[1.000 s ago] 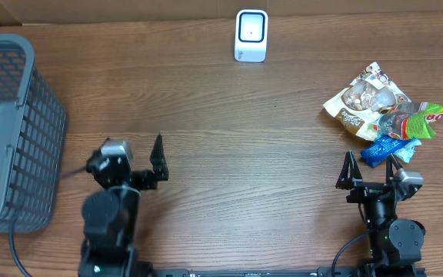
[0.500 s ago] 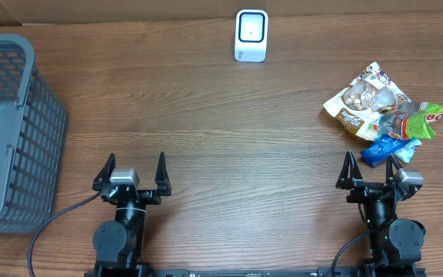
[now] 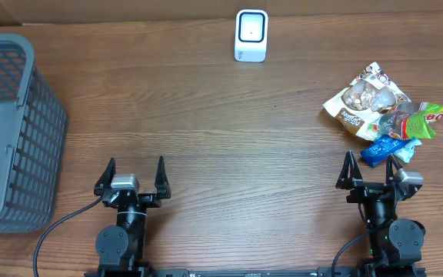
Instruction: Scan the item barcode
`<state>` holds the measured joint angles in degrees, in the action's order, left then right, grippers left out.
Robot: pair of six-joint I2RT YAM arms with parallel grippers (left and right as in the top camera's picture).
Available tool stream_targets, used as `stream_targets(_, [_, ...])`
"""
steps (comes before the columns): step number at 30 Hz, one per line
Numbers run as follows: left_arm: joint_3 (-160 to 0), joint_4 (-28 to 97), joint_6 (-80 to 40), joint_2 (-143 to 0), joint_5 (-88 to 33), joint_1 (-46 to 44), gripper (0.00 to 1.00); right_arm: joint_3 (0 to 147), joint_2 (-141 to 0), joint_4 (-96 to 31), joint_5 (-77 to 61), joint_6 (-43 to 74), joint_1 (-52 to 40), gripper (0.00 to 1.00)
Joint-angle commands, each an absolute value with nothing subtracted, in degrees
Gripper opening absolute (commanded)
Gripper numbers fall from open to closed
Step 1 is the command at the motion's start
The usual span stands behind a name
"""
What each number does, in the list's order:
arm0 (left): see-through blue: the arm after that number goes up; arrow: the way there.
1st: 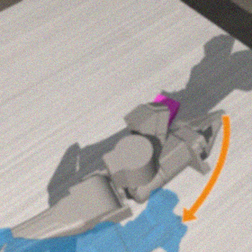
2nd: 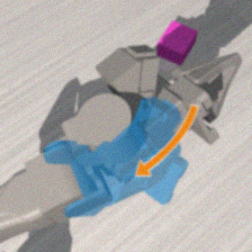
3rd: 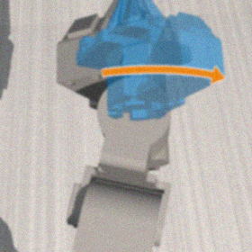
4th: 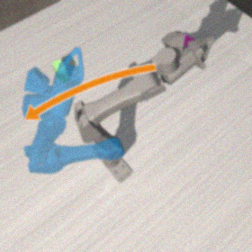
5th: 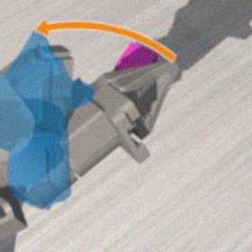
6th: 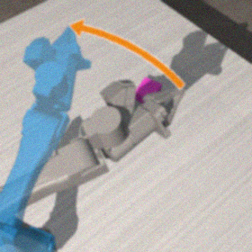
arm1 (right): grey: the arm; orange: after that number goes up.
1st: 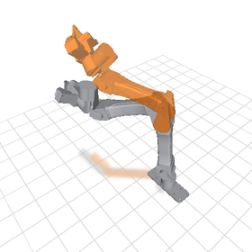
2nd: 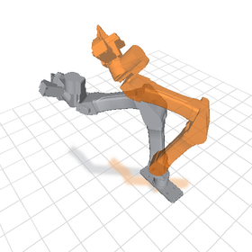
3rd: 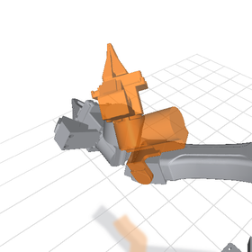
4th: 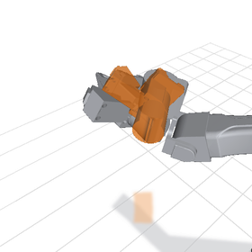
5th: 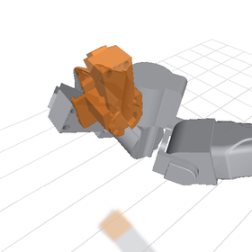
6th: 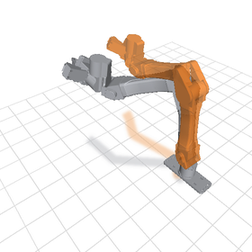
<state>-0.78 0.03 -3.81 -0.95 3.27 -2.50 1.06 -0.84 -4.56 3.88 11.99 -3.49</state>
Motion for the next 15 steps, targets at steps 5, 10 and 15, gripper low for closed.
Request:
stream_targets(5, [-0.27, 4.36, -0.69, -0.16, 3.14, -1.41, 1.00, 0.45, -0.16, -4.25, 4.25, 11.92, -3.79, 1.00])
stream_targets(10, [-0.27, 4.29, -0.80, -0.19, 2.31, 0.80, 1.00, 0.45, -0.16, -4.25, 4.23, 11.92, -3.79, 1.00])
stream_targets(15, [-0.27, 4.40, -0.89, -0.19, 0.14, 2.68, 1.00, 0.45, -0.16, -4.25, 4.25, 11.92, -3.79, 1.00])
